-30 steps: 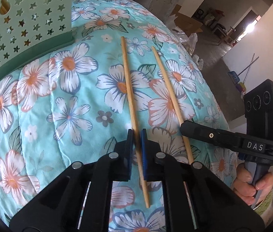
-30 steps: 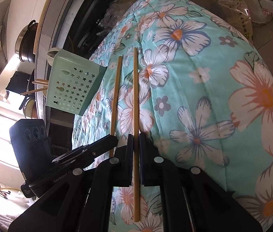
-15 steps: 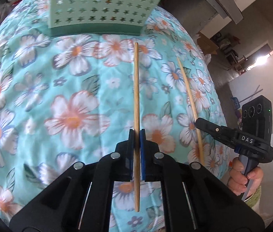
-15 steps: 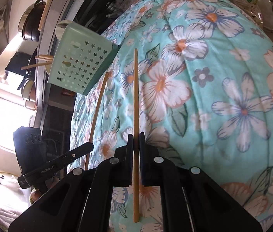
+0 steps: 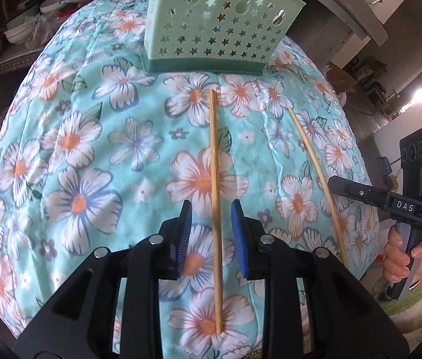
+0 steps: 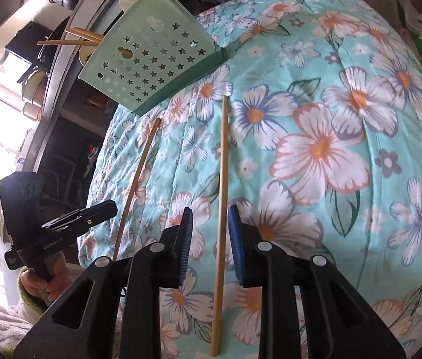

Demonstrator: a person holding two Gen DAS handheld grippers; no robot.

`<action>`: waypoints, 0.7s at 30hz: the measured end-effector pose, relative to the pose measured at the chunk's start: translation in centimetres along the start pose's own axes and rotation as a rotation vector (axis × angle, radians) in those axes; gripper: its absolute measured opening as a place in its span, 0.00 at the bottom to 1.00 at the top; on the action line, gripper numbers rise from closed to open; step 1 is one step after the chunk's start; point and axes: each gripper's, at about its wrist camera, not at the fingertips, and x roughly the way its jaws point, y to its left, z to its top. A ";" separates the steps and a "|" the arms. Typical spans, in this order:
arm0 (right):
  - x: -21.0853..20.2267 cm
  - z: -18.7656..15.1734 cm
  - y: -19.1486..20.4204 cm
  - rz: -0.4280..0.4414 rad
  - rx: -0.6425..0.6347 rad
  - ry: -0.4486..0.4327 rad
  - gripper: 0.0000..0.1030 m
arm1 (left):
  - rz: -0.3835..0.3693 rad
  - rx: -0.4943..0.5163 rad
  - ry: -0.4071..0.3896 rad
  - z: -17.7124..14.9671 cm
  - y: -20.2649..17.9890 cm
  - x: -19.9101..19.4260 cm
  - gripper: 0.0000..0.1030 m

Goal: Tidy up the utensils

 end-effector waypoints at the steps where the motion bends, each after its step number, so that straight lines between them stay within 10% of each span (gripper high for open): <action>1: 0.1 0.4 0.3 -0.015 -0.014 -0.004 0.25 | 0.005 0.014 -0.008 0.6 -0.1 0.0 0.26; 21: 4.6 6.8 0.8 -0.159 -0.088 -0.025 0.25 | 0.089 0.078 0.057 8.7 -1.1 7.5 0.26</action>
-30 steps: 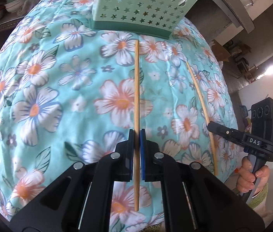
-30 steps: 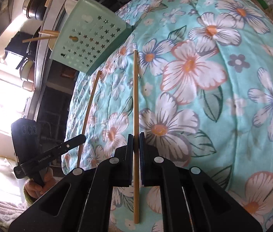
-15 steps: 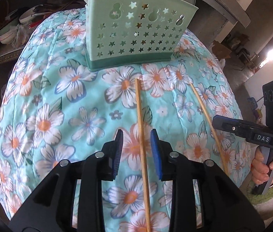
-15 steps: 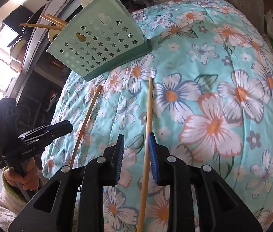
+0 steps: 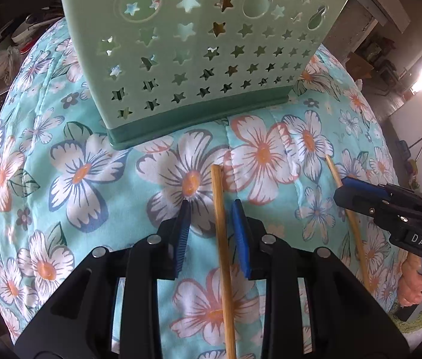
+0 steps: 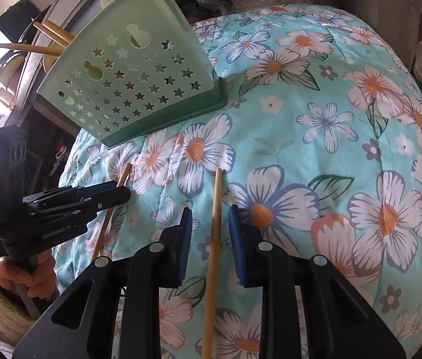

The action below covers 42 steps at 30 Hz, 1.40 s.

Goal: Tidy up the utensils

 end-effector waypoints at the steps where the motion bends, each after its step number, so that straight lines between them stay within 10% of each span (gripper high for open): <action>1: 0.2 0.1 0.0 -0.002 0.000 -0.002 0.24 | 0.003 -0.006 -0.004 0.1 0.0 0.1 0.26; 8: 1.0 0.6 0.0 -0.003 0.028 -0.015 0.07 | 0.024 -0.047 -0.033 0.6 0.5 0.3 0.07; 24: -8.6 -0.1 2.0 0.106 0.013 -0.201 0.06 | -0.120 -0.090 -0.180 -1.5 2.0 -9.9 0.06; 42: -19.3 -1.4 5.7 0.159 -0.099 -0.453 0.06 | -0.140 -0.002 -0.609 0.5 0.2 -27.8 0.06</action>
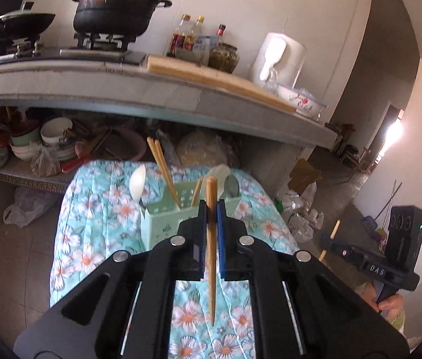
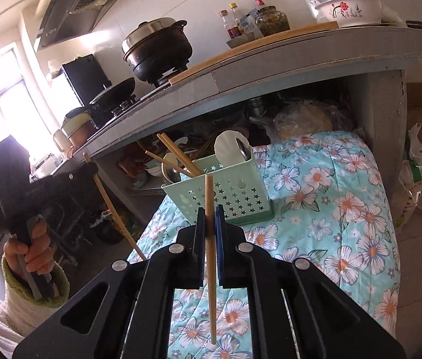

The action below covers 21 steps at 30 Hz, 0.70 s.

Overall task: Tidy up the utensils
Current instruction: 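Lower the left tool's chopstick into the holder and open it while the right tool holds its chopstick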

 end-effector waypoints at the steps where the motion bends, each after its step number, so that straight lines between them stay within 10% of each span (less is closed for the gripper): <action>1: 0.0 0.0 0.0 0.000 0.000 0.001 0.06 | -0.002 -0.003 -0.027 0.9 -0.1 -0.2 0.06; 11: 0.9 -0.4 -1.1 0.007 0.037 0.035 0.06 | -0.032 -0.051 -0.283 8.2 -0.7 0.2 0.06; 21: 2.2 -0.2 -2.2 0.009 0.053 0.067 0.06 | 0.094 -0.097 -0.351 10.6 1.5 5.8 0.06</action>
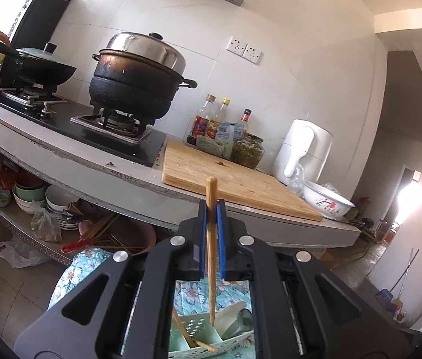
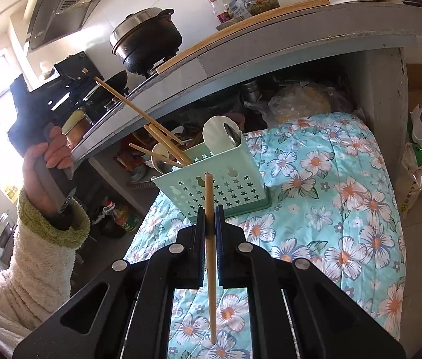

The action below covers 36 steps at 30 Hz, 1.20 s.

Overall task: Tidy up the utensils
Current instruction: 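Lower the left tool's chopstick into the holder and open it while the right tool holds its chopstick, then lower the chopstick into the holder with the right tool and open it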

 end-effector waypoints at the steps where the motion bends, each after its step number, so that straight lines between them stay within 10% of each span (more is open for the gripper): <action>1: 0.1 0.0 0.0 0.000 0.001 0.002 0.06 | 0.006 -0.009 0.008 -0.4 0.4 0.8 0.06; 16: 0.9 0.1 -0.4 -0.016 0.006 0.030 0.06 | 0.009 -0.058 0.132 -6.0 2.9 6.5 0.07; 21: 0.9 0.2 -0.2 -0.023 0.000 0.032 0.06 | -0.027 -0.060 0.137 -6.3 2.9 5.7 0.30; 36: -0.8 3.3 2.5 -0.054 -0.084 -0.060 0.06 | -0.018 0.007 0.119 -5.7 3.2 -2.2 0.53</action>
